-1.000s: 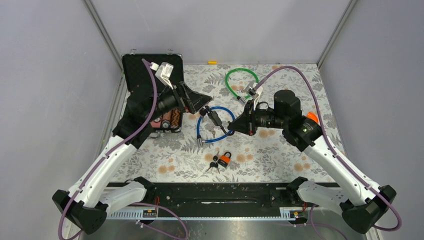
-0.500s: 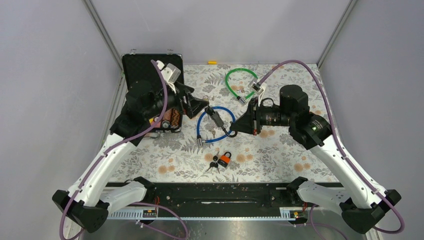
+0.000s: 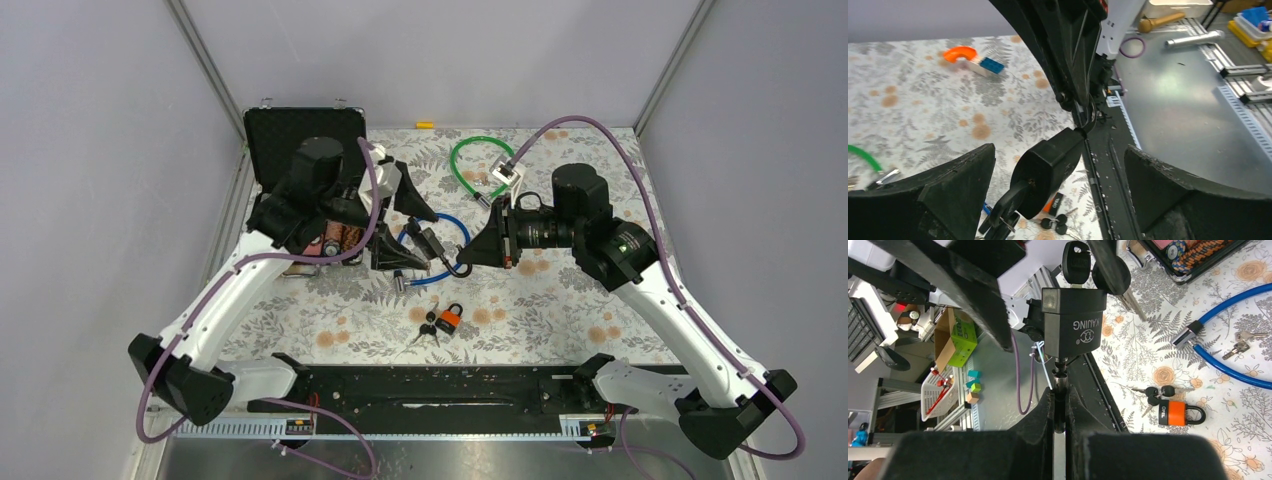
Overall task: Lock with the key
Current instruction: Lock the lock.
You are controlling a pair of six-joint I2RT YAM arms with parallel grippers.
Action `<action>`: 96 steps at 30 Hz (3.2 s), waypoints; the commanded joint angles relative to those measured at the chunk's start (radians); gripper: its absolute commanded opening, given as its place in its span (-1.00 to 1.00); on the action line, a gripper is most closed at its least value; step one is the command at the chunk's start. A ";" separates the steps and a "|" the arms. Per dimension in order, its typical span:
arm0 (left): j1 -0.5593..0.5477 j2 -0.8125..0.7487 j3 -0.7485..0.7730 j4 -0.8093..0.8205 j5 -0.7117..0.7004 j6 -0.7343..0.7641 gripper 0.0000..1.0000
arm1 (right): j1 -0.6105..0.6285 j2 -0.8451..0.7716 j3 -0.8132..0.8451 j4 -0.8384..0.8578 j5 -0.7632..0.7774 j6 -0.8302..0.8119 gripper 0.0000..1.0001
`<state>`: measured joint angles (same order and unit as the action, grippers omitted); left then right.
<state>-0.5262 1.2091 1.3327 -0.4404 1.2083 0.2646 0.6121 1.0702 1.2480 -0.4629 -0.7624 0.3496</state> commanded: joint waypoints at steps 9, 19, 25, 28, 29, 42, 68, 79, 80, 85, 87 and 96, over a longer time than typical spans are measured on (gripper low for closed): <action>-0.035 0.055 -0.014 -0.011 0.151 0.065 0.34 | -0.005 -0.006 0.072 0.140 -0.115 0.057 -1.00; -0.035 0.049 -0.013 -0.028 0.091 0.057 -1.00 | -0.007 0.001 0.085 0.173 -0.076 0.125 -1.00; -0.032 0.018 -0.032 0.304 -0.216 -0.388 -1.00 | -0.022 -0.022 0.042 0.174 0.044 0.074 0.36; -0.029 0.004 -0.016 0.335 -0.350 -0.507 -1.00 | -0.028 -0.071 -0.007 0.193 0.186 -0.045 0.83; -0.029 0.002 -0.005 0.327 -0.384 -0.536 -1.00 | -0.030 -0.087 -0.015 0.198 0.240 -0.082 0.87; -0.026 0.034 0.139 0.199 -0.498 -0.787 -1.00 | -0.032 -0.208 -0.161 0.506 0.171 -0.411 0.63; -0.026 -0.011 0.102 0.342 -0.335 -0.890 -1.00 | -0.031 -0.081 -0.112 0.484 0.023 -0.378 -0.68; -0.024 -0.050 0.034 0.413 -0.334 -0.837 -1.00 | -0.031 -0.123 -0.159 0.716 -0.070 0.020 -0.25; -0.024 -0.058 0.028 0.420 -0.335 -0.837 -1.00 | -0.032 -0.124 -0.162 0.731 -0.066 0.038 -0.25; -0.022 -0.080 0.003 0.436 -0.353 -0.836 -1.00 | -0.032 -0.116 -0.186 0.846 -0.084 0.150 -0.67; -0.021 -0.087 -0.005 0.459 -0.351 -0.841 -1.00 | -0.032 -0.099 -0.177 0.861 -0.102 0.188 -0.81; 0.012 -0.102 -0.007 0.332 -0.295 -0.685 0.47 | -0.033 -0.101 -0.147 0.826 -0.055 0.129 -1.00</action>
<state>-0.5438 1.1316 1.3151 -0.0662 0.8944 -0.5377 0.5777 0.9985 1.0504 0.2874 -0.8146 0.5083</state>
